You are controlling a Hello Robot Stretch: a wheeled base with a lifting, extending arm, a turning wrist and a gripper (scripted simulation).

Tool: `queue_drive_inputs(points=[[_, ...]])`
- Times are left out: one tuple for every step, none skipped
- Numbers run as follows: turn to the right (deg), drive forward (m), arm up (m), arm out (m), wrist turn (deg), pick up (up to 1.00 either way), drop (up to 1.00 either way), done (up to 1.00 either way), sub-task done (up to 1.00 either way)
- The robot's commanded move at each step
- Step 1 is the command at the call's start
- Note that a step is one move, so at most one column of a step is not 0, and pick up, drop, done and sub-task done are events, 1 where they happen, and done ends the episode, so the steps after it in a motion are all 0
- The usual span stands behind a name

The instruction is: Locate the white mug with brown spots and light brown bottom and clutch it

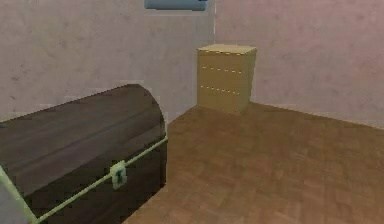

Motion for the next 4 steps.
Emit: queue_drive_inputs(points=[[-30.0,0.0,0.0,0.0,0.0,0.0,0.0,0.0,0.0],[0.0,0.4,0.0,0.0,0.0,0.0,0.0,0.0,0.0],[-45.0,0.0,0.0,0.0,0.0,0.0,0.0,0.0,0.0],[-24.0,0.0,0.0,0.0,0.0,0.0,0.0,0.0,0.0]])
